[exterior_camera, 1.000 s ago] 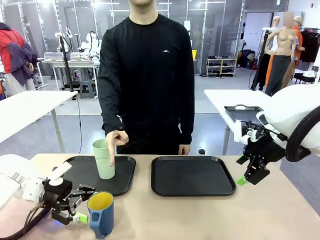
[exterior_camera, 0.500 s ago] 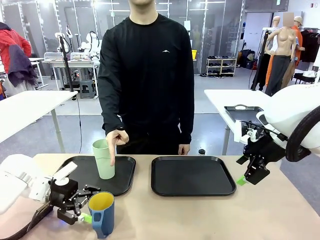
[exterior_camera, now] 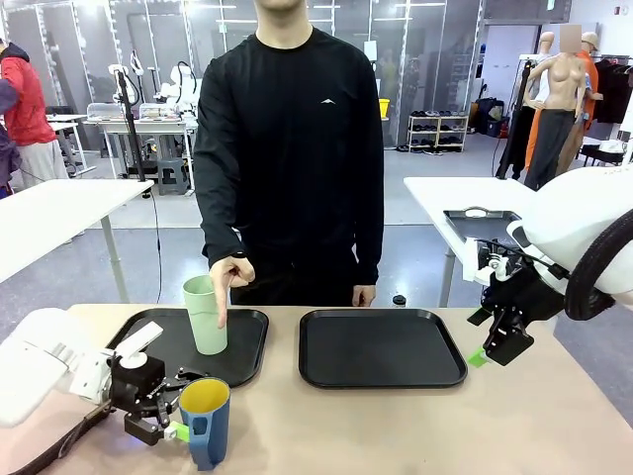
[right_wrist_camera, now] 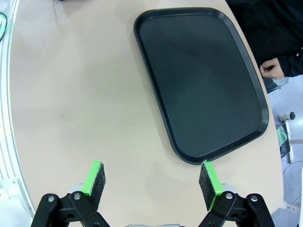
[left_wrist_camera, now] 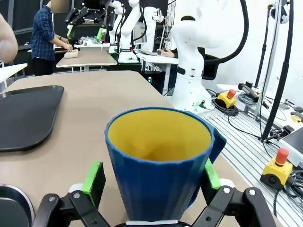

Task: Sort and store the cups by type.
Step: Pick up the Handle plastic cup and place it into the empty Flat Tray.

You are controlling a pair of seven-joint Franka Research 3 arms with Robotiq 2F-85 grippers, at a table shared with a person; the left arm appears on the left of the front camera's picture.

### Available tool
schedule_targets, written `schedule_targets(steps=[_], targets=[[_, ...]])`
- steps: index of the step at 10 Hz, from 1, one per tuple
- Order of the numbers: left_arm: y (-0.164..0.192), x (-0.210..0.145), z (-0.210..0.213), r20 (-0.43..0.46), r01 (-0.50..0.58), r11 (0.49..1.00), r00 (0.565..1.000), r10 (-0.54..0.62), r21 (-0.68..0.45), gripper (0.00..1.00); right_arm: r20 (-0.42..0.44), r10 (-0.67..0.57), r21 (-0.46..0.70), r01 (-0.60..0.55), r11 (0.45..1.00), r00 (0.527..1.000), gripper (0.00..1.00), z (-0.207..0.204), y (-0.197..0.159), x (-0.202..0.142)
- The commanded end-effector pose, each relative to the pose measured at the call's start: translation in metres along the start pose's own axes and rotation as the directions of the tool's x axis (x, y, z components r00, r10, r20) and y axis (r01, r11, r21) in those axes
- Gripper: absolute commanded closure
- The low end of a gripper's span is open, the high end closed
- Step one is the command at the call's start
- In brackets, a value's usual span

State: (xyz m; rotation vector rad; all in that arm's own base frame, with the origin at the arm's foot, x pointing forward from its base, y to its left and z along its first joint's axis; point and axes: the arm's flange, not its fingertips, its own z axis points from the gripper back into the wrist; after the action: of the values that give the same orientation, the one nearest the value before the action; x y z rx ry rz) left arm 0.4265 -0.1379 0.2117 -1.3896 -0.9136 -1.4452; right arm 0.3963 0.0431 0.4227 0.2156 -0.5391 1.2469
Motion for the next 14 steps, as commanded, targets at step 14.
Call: schedule_targets(steps=[14], targets=[[-0.026, -0.066, -0.033, 0.073, 0.038, 0.998, 0.997, -0.035, -0.053, 0.07, -0.015, -0.019, -0.01, 0.019, 1.0, 1.0, 0.0, -0.002, 0.003, 0.002]])
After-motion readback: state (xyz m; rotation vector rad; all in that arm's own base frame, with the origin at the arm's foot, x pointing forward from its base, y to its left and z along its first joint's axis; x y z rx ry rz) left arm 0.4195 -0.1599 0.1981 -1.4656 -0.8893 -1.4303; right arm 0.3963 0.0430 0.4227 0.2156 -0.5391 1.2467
